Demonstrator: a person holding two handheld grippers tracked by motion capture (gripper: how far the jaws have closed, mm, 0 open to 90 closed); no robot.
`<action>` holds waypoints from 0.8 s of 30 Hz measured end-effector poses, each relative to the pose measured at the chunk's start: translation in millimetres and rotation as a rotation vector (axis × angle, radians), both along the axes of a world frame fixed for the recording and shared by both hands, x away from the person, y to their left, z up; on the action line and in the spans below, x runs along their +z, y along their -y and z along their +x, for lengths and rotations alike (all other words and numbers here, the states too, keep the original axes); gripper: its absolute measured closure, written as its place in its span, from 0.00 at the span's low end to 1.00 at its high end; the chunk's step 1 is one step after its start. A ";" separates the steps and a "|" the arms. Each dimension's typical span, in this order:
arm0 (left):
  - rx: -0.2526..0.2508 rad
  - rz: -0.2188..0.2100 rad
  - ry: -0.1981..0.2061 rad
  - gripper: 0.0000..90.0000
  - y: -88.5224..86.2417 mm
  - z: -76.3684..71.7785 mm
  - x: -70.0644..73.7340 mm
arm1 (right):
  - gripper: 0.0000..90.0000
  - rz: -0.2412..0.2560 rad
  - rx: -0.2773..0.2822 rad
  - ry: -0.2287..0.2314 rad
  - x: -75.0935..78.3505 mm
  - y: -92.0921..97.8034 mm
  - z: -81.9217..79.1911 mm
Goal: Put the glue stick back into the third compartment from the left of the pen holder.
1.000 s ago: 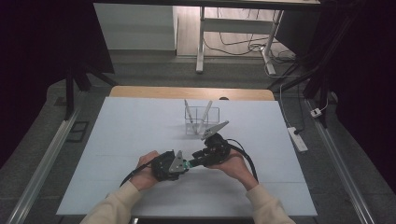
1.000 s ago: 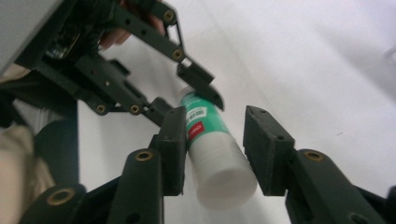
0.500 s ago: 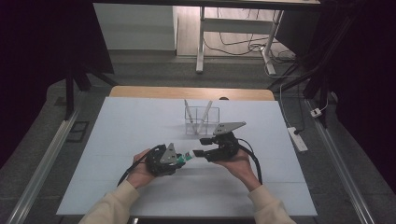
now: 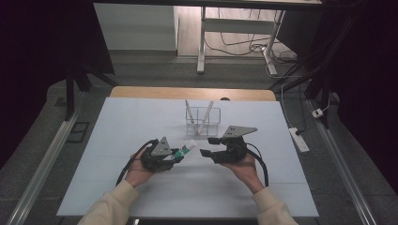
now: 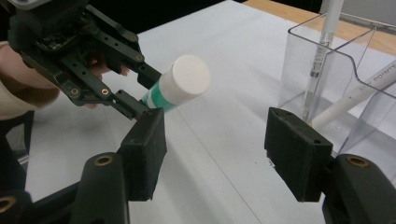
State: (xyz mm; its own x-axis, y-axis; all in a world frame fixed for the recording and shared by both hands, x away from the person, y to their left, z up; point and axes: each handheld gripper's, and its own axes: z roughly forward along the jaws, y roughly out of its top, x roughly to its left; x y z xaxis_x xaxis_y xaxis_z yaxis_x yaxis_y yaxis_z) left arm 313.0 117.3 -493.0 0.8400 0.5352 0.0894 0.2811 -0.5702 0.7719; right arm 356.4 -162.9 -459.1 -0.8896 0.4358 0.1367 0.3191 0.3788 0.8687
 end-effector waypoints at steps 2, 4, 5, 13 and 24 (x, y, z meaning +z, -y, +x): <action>0.000 -0.009 -0.002 0.73 0.7 0.2 0.2 | 0.42 0.011 0.003 -0.003 -0.5 -0.4 -0.5; 0.002 -0.011 -0.001 0.73 2.2 -0.2 -0.2 | 0.42 0.008 0.003 0.003 -1.2 -2.5 -1.4; 0.000 -0.015 -0.004 0.73 2.9 -0.3 -0.3 | 0.41 0.009 0.004 -0.001 -1.8 -3.8 -1.6; -0.021 -0.047 -0.002 0.73 10.0 -2.3 1.4 | 0.41 0.029 0.013 -0.026 -8.9 -12.7 -2.8; -0.047 -0.038 0.011 0.73 23.0 -6.4 -1.4 | 0.52 0.066 0.033 -0.044 -10.9 -19.8 -5.3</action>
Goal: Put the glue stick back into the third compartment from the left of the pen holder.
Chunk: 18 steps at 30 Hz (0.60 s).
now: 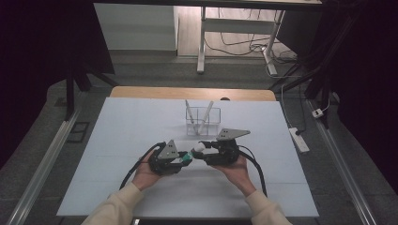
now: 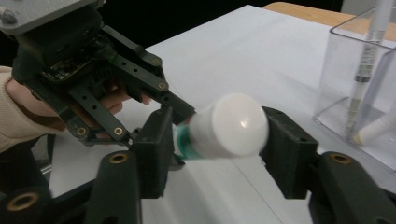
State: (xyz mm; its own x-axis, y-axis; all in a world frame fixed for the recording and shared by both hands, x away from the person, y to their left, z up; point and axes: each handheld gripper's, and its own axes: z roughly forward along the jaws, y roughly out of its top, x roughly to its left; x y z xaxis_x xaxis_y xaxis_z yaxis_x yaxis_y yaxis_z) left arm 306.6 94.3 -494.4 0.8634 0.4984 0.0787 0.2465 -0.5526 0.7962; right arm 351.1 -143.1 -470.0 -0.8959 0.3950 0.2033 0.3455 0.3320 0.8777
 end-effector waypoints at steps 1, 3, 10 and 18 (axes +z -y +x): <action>-0.002 0.003 0.002 0.73 0.7 -0.3 0.0 | 0.53 0.003 0.005 0.001 -0.2 -0.7 -0.3; -0.012 -0.004 -0.009 0.73 1.1 0.1 -0.4 | 0.57 0.002 0.003 0.012 0.2 -1.8 -1.2; -0.014 0.027 0.010 0.72 3.5 -0.2 -1.9 | 0.69 0.056 0.044 -0.029 2.1 1.2 0.6; 0.004 -0.005 -0.013 0.65 0.4 2.3 -2.0 | 0.71 0.040 0.067 0.008 6.1 0.6 -2.5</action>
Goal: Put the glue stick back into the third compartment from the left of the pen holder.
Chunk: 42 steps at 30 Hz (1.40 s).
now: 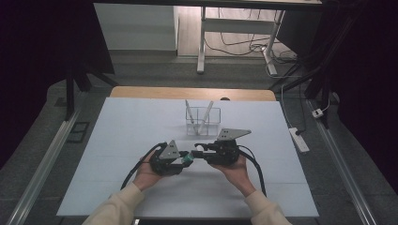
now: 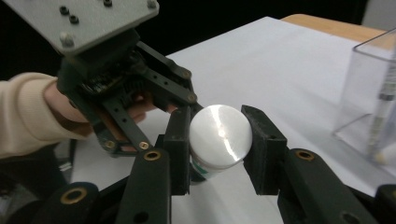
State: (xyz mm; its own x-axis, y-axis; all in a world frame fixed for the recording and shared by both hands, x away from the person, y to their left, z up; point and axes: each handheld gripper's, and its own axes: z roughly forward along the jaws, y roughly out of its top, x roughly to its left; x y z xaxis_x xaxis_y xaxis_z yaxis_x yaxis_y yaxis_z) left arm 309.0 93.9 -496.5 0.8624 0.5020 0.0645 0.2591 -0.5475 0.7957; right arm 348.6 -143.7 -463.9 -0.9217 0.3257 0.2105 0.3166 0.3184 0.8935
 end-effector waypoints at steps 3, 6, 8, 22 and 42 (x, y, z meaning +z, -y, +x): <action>0.026 -0.020 -0.009 0.54 -5.0 0.9 1.3 | 0.71 0.004 -0.021 0.020 1.9 2.3 0.0; 0.057 -0.040 -0.029 0.46 -12.5 0.9 3.3 | 0.71 0.001 -0.040 0.038 4.8 6.1 0.6; 0.074 -0.052 -0.038 0.43 -19.4 -1.1 4.2 | 0.71 -0.003 -0.049 0.046 6.2 8.3 0.9; 0.166 -0.057 -0.072 0.38 -70.3 -23.2 1.9 | 0.71 -0.001 -0.135 0.103 23.5 26.3 6.6; 0.271 -0.073 -0.102 0.36 -124.4 -39.4 -9.2 | 0.71 -0.010 -0.263 0.153 57.4 52.9 33.4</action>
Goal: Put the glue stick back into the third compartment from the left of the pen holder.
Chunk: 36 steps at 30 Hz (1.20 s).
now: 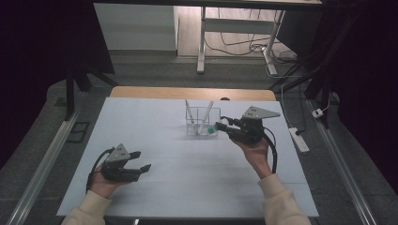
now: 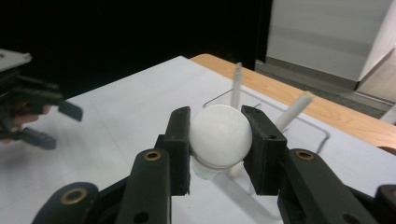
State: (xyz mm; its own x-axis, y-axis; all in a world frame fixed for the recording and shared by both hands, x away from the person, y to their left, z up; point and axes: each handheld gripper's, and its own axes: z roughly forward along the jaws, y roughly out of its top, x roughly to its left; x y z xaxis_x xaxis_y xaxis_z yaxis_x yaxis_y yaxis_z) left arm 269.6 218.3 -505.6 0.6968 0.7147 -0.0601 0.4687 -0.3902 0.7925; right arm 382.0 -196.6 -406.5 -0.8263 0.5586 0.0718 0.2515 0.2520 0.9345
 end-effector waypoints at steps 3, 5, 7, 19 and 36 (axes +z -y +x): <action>0.002 0.003 -0.004 0.36 -1.4 0.1 -1.4 | 0.71 -0.007 -0.030 -0.005 3.7 2.2 10.1; 0.002 0.003 -0.005 0.36 -1.7 0.4 -1.7 | 0.71 -0.009 -0.049 -0.010 5.1 2.9 16.9; 0.002 0.003 -0.007 0.36 -1.8 0.6 -2.3 | 0.71 -0.010 -0.067 -0.015 6.4 3.3 25.4; 0.005 0.006 -0.010 0.35 -2.1 1.2 -4.4 | 0.71 -0.085 -0.148 -0.055 4.6 -5.7 68.4; -0.002 0.015 -0.031 0.34 -2.3 3.0 -7.1 | 0.53 -0.137 -0.127 -0.102 -16.9 -12.1 79.8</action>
State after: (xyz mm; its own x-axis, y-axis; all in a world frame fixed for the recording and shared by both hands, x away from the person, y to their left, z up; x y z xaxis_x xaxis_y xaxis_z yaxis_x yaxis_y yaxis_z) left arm 272.6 220.6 -512.7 0.6963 0.7142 -0.0712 0.4919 -0.4026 0.7720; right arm 461.8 -184.5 -423.4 -0.7412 0.6678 0.0676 0.3804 0.3350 0.8620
